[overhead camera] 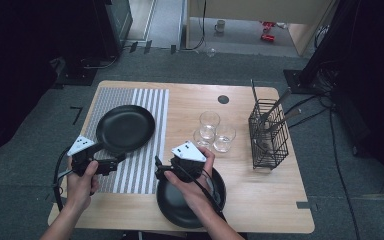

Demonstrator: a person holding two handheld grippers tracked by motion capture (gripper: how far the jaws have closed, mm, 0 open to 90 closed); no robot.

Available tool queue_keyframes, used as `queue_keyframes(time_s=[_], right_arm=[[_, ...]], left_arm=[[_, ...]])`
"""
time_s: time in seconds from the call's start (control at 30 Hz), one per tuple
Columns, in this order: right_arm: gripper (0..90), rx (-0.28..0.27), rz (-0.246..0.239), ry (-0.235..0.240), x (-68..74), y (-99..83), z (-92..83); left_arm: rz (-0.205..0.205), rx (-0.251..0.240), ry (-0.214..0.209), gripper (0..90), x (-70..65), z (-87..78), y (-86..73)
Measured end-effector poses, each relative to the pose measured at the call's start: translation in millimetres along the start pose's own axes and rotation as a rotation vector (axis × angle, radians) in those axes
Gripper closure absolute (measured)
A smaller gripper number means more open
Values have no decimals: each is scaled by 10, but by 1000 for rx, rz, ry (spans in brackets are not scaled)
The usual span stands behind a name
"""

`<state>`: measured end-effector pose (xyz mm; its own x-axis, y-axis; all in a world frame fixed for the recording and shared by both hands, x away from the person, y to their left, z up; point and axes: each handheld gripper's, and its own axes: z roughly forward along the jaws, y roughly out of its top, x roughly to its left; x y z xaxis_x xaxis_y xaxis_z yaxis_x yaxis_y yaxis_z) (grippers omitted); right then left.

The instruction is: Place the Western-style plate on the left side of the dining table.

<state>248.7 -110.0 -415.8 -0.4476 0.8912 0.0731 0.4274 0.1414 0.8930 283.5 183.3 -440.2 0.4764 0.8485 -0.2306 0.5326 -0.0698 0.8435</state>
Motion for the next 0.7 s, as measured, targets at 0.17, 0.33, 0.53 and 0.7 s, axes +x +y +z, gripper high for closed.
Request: queue_keyframes(time_s=[0.17, 0.33, 0.53, 0.7], right_arm=[[0, -20, 3, -12, -43, -16, -107], [0, -37, -11, -27, -69, -50, -198], [0, -56, -2, -39, -144, -75, -288], [0, -68, 13, -51, -225, -110, -367]], left_arm=[[17, -2, -9, 29, -63, -13, -71], [26, 16, -13, 29, -127, -2, -166], [58, 59, 0, 29, -176, 94, -372], [66, 80, 0, 18, -192, 178, -486]])
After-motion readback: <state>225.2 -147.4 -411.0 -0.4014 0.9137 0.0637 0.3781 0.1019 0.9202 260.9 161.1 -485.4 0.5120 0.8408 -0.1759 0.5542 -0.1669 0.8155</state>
